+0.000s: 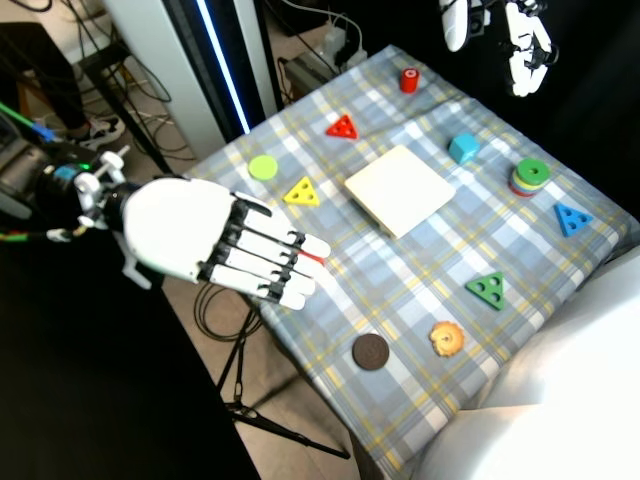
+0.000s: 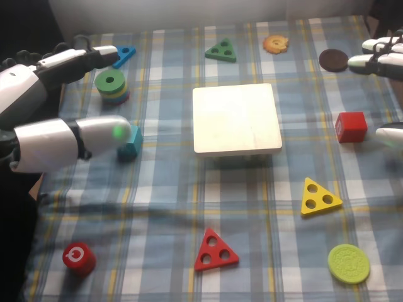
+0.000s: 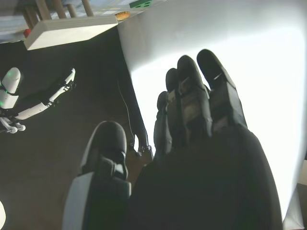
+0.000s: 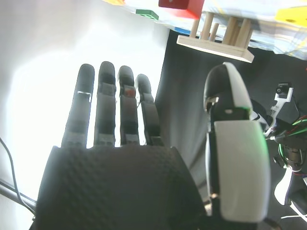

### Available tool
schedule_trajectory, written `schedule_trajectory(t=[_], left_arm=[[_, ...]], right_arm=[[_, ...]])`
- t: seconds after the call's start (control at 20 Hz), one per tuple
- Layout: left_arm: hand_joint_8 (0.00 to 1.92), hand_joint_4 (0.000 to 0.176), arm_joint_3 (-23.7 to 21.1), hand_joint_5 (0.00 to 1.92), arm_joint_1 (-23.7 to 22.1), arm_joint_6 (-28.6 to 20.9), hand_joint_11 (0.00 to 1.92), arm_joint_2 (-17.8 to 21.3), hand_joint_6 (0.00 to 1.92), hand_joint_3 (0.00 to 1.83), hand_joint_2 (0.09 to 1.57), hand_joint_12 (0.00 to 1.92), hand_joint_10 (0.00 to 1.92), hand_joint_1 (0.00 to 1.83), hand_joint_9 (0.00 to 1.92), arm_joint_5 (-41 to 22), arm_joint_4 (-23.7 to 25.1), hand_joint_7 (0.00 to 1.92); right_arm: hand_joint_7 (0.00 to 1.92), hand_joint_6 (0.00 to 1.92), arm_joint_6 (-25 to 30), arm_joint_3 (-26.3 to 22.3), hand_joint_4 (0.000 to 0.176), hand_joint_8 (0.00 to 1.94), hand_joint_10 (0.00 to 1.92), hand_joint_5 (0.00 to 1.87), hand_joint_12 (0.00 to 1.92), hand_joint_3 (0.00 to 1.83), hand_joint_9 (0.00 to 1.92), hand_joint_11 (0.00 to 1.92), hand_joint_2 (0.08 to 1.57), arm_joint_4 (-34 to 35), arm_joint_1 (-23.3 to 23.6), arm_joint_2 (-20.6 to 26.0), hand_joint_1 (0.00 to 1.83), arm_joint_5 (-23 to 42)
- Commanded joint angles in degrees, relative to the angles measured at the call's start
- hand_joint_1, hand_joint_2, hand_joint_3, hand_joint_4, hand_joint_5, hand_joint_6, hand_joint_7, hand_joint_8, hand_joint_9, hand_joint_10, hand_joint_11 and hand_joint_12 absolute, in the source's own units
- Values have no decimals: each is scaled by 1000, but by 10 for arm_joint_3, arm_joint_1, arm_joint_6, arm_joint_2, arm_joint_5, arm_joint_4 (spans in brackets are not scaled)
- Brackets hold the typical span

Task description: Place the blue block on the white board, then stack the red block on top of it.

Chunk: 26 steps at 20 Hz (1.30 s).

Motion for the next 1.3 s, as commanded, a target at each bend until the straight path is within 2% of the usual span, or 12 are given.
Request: schedule_trajectory(t=[0.0, 0.1, 0.15, 0.2, 0.25, 0.4, 0.5, 0.65, 0.9, 1.05, 1.15, 1.25], left_arm=[[1, 176, 0, 303, -6, -3, 134, 2, 3, 0, 966, 328, 3, 516, 275, -71, 7, 248], [0, 176, 1, 282, -6, -1, 140, 2, 0, 0, 960, 324, 0, 539, 265, -68, 8, 230], [0, 176, 3, 271, -8, 14, 143, 2, 0, 0, 950, 323, 0, 532, 260, -63, 4, 222], [4, 176, 3, 285, -13, 38, 149, 1, 6, 0, 925, 324, 1, 616, 258, -56, -4, 231], [2, 176, 2, 277, -26, 104, 128, -5, 2, 0, 916, 313, 0, 690, 242, -38, -23, 227], [0, 176, 5, 288, -53, 241, 123, -26, 4, 0, 908, 305, 0, 750, 224, -6, -63, 220], [0, 176, 17, 319, -68, 316, 94, -46, 14, 0, 906, 288, 0, 739, 185, 13, -95, 202], [0, 176, 58, 377, -92, 397, 68, -79, 8, 0, 906, 259, 1, 734, 177, 68, -147, 203], [6, 176, 100, 419, -118, 477, 54, -111, 10, 3, 920, 249, 0, 689, 155, 127, -197, 226], [14, 174, 112, 450, -126, 481, 87, -119, 16, 1, 918, 265, 9, 712, 176, 143, -202, 257], [7, 163, 123, 472, -130, 496, 59, -126, 18, 8, 940, 253, 1, 761, 162, 155, -215, 252], [4, 143, 129, 569, -132, 506, 26, -132, 19, 3, 950, 247, 0, 828, 157, 161, -224, 269]], right_arm=[[207, 3, 2, 3, 38, 0, 12, 319, 751, 7, 222, 0, 1139, 11, 8, 0, 531, 68], [196, 0, 2, 2, 44, 0, 5, 312, 736, 4, 218, 0, 1142, 10, 9, 0, 507, 68], [196, 1, 2, 1, 45, 0, 4, 314, 724, 2, 218, 0, 1141, 8, 11, 0, 517, 68], [190, 1, 2, 1, 43, 1, 1, 310, 689, 3, 213, 0, 1146, 5, 14, 0, 510, 68], [184, 0, 4, -1, 39, 0, 0, 305, 684, 5, 205, 0, 1154, -2, 18, 0, 520, 70], [205, 5, 11, -5, 16, 5, 3, 323, 661, 5, 213, 0, 1169, -14, 21, 5, 492, 87], [222, 8, 20, -8, 0, 8, 8, 339, 668, 6, 231, 15, 1176, -22, 21, 9, 449, 98], [237, 5, 35, -9, 0, 7, 8, 346, 663, 5, 247, 35, 1185, -37, 23, 10, 427, 107], [255, 0, 36, -8, 0, 0, 1, 335, 564, 0, 274, 112, 1216, -41, 24, 10, 418, 109], [259, 0, 37, -7, 0, 1, 0, 327, 557, 1, 273, 111, 1220, -40, 24, 10, 437, 108], [264, 1, 37, -7, 0, 3, 2, 329, 556, 3, 276, 114, 1226, -40, 24, 9, 440, 108], [268, 1, 37, -6, 0, 3, 3, 330, 556, 5, 281, 123, 1235, -40, 24, 9, 423, 108]])
